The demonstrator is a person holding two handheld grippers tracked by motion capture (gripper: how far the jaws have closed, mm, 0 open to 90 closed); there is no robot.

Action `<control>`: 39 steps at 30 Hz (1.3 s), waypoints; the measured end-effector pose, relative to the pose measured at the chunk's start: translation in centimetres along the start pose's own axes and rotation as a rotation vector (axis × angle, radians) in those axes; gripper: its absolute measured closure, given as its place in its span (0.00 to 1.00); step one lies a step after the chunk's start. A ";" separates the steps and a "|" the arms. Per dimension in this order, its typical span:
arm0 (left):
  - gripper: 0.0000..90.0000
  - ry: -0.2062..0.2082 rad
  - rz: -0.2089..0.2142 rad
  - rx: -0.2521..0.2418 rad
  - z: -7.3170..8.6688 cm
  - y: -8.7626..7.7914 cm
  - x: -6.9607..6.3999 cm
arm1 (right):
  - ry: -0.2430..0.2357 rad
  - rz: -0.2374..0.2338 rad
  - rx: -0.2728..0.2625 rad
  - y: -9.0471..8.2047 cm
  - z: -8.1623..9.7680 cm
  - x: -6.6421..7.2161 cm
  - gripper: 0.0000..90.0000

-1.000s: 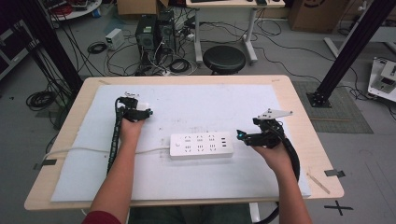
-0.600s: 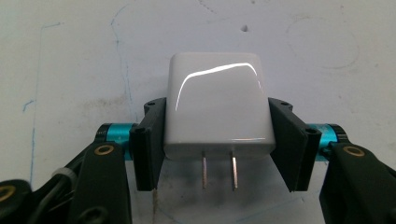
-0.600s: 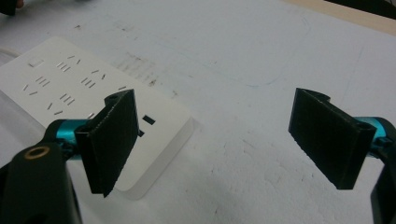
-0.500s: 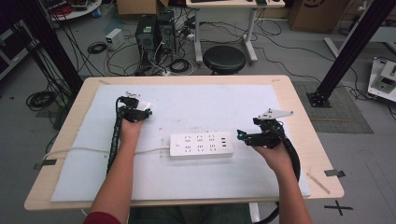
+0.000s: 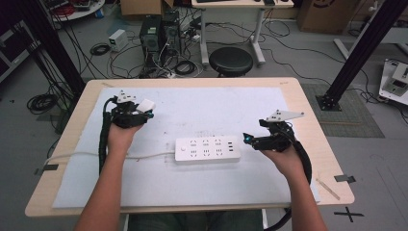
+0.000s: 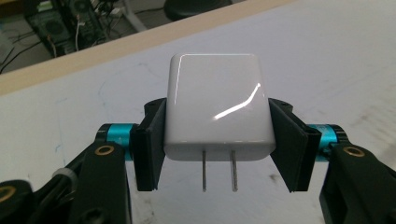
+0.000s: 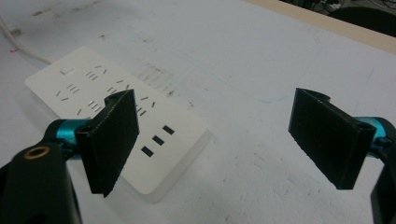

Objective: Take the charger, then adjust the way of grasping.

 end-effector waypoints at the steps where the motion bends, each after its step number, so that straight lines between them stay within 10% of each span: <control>1: 0.47 0.013 0.016 -0.008 -0.1 -0.7 -0.3 | 0.002 -0.004 0.000 -0.1 -0.1 0.1 0.18; 9: 0.47 0.147 0.149 -0.062 -0.2 -4.9 -2.7 | -0.028 -0.036 -0.001 -0.4 -0.2 1.3 0.18; 22: 0.47 0.348 0.376 -0.182 1.1 -7.4 -6.9 | -0.030 -0.094 0.016 -0.7 0.2 2.3 0.18; 39: 0.47 0.561 0.498 -0.283 3.5 -7.5 -12.8 | 0.044 -0.304 0.053 1.6 0.3 7.3 0.18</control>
Point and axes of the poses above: each handheld gripper's, and its own axes: y roughly forward along the jaws, z roughly out of its underside, x roughly to its left, the point moved 6 cm from there along y, roughly forward along the jaws, and after that the axes turned 9 degrees about -z, right-handed, at the moved point
